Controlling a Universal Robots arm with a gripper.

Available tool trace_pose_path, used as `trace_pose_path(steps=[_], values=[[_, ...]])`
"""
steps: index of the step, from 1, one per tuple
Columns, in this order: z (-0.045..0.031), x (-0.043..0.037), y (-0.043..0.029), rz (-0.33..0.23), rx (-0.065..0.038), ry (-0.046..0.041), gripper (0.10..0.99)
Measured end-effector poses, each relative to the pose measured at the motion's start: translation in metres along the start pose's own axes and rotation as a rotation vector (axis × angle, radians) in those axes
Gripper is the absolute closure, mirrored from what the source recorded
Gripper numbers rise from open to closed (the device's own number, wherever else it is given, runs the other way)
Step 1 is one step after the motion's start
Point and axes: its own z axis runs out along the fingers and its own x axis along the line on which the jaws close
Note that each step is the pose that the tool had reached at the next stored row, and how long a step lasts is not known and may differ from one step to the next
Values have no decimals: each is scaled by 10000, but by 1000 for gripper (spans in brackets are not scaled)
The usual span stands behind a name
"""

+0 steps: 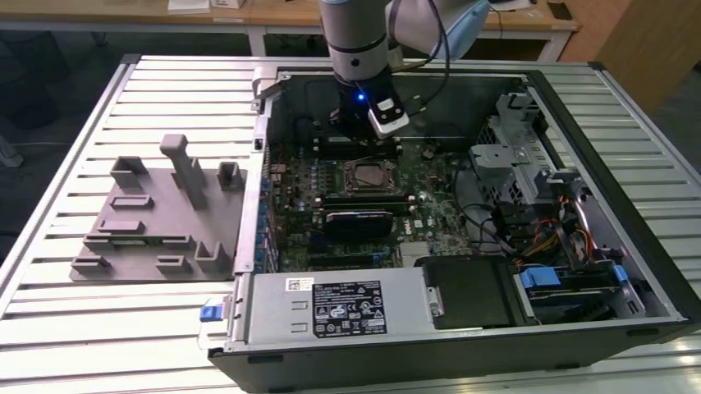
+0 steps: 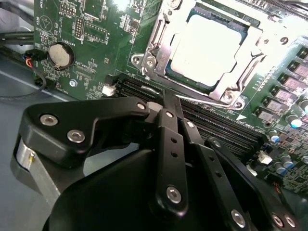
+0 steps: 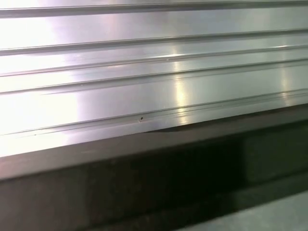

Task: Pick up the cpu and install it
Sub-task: 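Install the first cpu locking lever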

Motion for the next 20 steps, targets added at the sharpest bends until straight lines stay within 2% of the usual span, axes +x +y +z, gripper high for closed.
trace_pose_path(steps=[9, 16, 20], values=[[21, 33, -7, 330, 37, -28, 980], [45, 43, -11, 1139, 190, -111, 980], [46, 55, -13, 1305, 204, -123, 980]])
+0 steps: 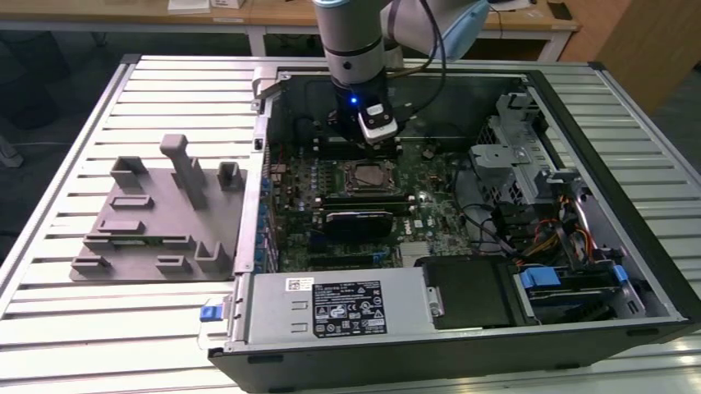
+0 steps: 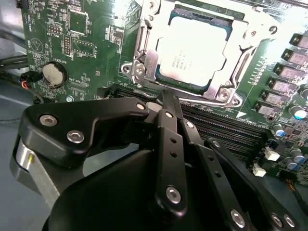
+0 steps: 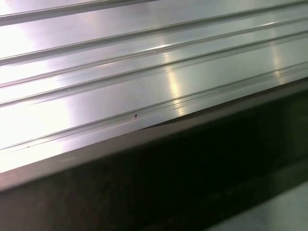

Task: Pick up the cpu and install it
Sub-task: 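Install the first cpu locking lever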

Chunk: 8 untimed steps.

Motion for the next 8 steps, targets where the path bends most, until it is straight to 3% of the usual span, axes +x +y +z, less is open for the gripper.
trace_pose_path(steps=[3, 6, 8], values=[[0, 2, -1, 11, -39, 9, 980], [2, 4, -1, 72, -319, 65, 980], [2, 3, -3, 89, -403, 88, 980]])
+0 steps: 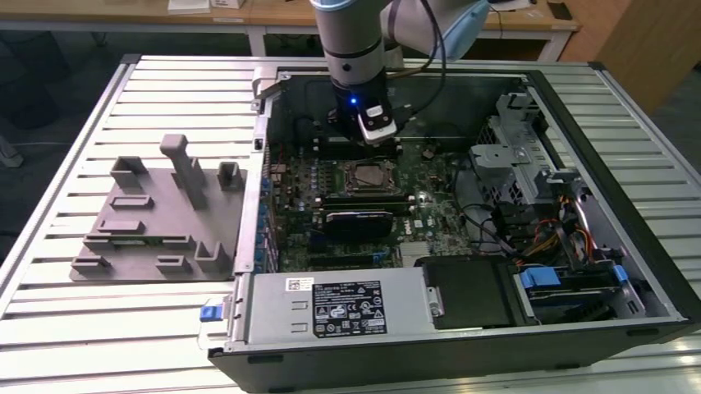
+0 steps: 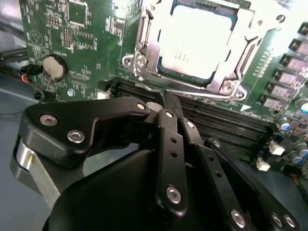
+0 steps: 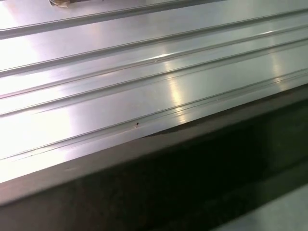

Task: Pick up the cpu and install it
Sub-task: 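Install the first cpu locking lever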

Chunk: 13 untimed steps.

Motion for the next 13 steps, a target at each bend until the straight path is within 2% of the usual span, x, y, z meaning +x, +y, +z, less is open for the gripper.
trace_pose_path(steps=[6, 13], values=[[0, -16, -52, 8, -36, 10, 980], [29, -23, -94, 60, -267, 74, 980]])
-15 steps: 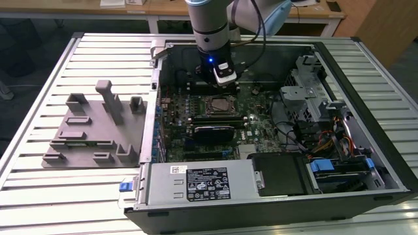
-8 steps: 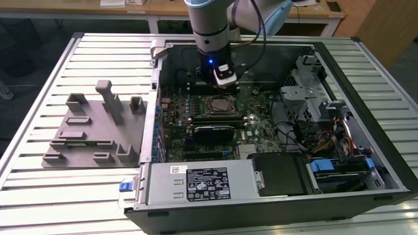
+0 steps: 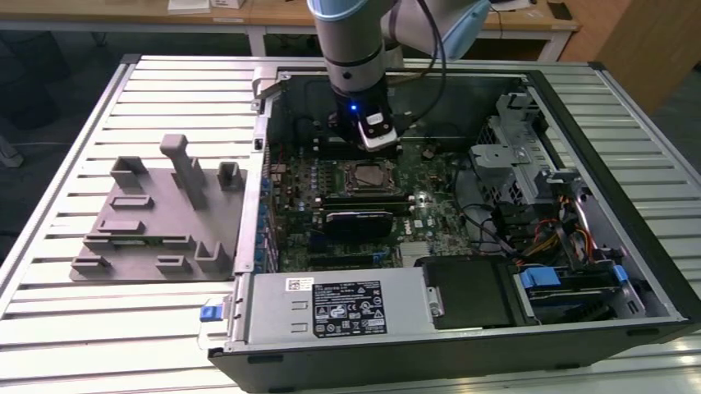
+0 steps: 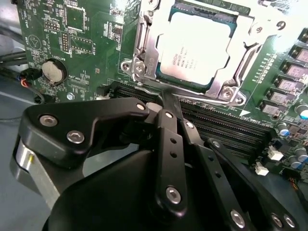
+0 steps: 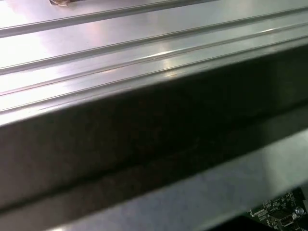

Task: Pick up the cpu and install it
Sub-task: 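Install the first cpu locking lever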

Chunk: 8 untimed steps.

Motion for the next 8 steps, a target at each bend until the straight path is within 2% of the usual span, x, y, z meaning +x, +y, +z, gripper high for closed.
trace_pose_path(steps=[5, 8], values=[[5, -20, -69, 21, -87, 29, 980], [9, -27, -93, 48, -203, 67, 980]])
